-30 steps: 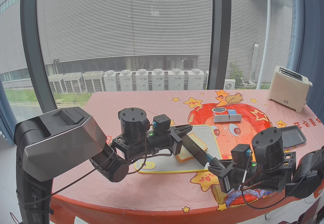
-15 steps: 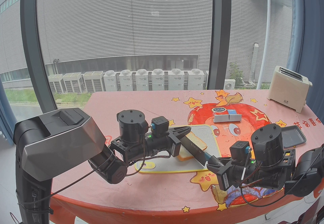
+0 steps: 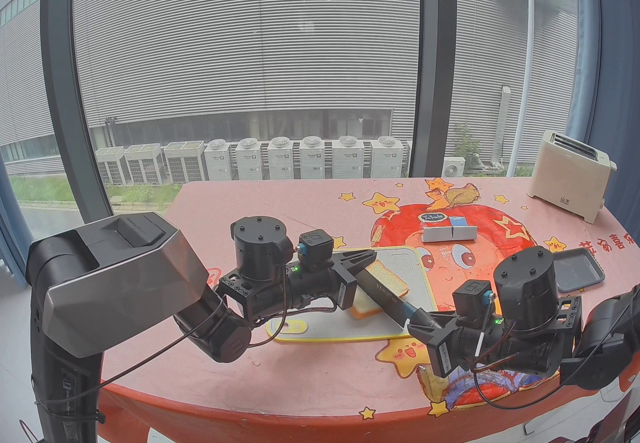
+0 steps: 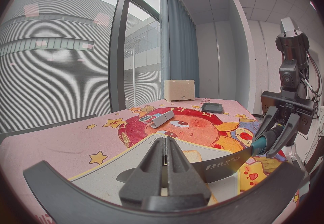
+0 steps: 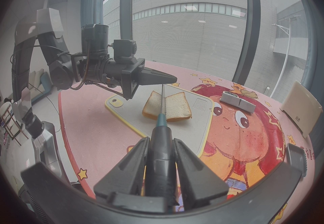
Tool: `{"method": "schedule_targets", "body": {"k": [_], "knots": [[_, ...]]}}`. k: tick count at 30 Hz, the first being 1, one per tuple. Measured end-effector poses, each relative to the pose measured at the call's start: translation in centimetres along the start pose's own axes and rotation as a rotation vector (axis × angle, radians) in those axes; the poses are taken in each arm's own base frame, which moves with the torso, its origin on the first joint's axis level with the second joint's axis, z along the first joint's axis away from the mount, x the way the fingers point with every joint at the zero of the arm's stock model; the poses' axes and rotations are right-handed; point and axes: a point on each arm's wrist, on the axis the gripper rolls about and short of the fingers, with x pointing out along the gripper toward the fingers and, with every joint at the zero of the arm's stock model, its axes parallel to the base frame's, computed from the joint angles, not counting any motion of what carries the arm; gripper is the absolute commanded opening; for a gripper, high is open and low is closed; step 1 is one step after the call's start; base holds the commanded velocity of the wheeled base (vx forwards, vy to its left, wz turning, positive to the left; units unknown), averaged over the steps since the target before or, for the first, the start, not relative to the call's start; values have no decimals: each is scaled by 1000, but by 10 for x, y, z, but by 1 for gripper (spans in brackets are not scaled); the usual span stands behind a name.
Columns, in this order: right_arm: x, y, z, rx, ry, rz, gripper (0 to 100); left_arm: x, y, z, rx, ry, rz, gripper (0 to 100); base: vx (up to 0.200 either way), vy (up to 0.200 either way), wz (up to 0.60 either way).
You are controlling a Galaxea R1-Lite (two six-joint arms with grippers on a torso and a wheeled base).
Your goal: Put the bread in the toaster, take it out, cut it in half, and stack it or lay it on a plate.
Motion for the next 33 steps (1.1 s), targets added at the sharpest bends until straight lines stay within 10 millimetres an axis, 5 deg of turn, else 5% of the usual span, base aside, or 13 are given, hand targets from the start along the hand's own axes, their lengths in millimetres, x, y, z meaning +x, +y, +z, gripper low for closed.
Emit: {"method": "schedule_targets", "body": {"k": [10, 33], "knots": [[2, -1, -2, 0, 14, -5, 0, 0, -1, 11, 2, -2, 5, 0, 0, 0, 0], [1, -1, 3, 5, -7, -2, 0, 2, 0, -1, -5, 23, 21, 0, 0, 0, 0]]}}
